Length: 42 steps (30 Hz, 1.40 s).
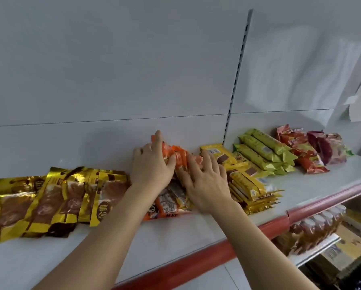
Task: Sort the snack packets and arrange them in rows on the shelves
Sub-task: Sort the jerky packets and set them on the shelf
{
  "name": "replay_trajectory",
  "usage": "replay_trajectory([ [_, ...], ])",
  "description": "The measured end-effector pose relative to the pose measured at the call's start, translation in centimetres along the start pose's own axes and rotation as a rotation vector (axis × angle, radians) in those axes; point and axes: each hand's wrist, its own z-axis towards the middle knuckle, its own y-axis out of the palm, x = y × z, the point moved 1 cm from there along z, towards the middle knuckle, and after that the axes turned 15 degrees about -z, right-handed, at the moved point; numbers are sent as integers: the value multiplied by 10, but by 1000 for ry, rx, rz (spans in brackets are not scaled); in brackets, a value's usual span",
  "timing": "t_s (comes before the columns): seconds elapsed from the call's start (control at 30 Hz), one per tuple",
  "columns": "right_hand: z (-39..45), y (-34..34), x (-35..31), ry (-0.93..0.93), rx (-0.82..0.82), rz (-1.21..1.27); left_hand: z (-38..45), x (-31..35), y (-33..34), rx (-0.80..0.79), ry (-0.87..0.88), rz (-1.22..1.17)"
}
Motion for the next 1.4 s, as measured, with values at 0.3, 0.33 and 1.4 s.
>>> replay_trajectory([
  [0.3, -7, 22, 17, -206, -59, -2, -5, -11, 20, 46, -120, 362],
  [0.33, -9, 23, 19, -215, -64, 3, -5, -12, 20, 27, -135, 349],
  [1.4, -82, -41, -147, -361, 205, 97, -158, -111, -149, 232, -85, 329],
])
